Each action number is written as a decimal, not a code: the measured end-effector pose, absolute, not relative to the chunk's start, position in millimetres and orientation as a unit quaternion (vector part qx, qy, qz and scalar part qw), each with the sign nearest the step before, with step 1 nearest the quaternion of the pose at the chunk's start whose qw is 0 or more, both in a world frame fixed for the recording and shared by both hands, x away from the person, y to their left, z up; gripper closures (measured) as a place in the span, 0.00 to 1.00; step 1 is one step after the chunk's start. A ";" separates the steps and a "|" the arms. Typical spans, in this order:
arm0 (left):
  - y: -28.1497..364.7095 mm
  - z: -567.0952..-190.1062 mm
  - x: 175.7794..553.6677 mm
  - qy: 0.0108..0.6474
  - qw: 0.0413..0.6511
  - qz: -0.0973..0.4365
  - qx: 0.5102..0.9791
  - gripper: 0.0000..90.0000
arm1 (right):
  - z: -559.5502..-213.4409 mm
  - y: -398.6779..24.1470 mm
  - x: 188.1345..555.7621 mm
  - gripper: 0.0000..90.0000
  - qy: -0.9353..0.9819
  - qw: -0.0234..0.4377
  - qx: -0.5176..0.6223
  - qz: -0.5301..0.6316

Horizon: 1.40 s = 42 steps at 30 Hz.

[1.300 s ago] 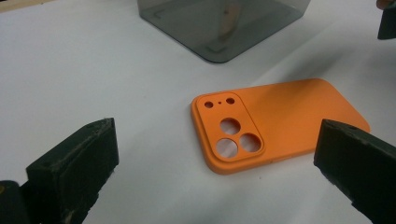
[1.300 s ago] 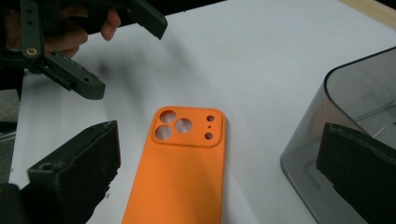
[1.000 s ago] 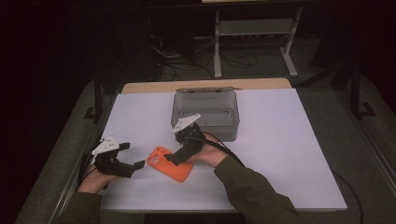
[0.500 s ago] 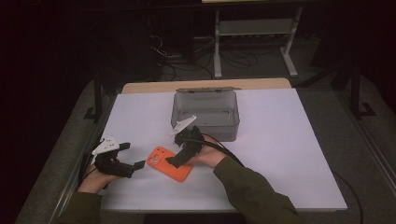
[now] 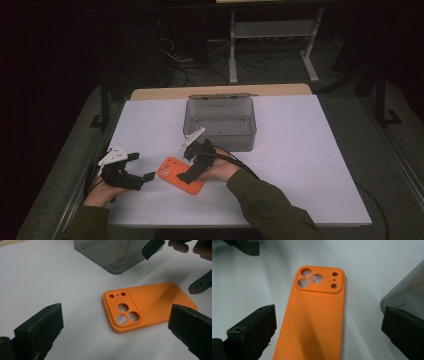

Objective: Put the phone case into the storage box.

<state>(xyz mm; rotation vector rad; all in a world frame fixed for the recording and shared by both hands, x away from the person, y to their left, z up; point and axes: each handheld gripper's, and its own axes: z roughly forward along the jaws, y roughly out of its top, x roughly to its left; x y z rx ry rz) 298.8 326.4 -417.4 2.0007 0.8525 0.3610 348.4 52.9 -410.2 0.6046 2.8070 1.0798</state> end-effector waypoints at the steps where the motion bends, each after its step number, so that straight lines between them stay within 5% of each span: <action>1: 326.4 -417.4 298.8 0.345 0.451 0.146 0.810 0.00 | -411.1 53.8 348.0 0.00 0.915 0.037 0.195 0.350; 42: 326.4 -416.1 298.3 0.345 0.452 0.147 0.809 0.00 | -443.4 83.3 338.4 0.00 0.947 0.032 0.177 0.267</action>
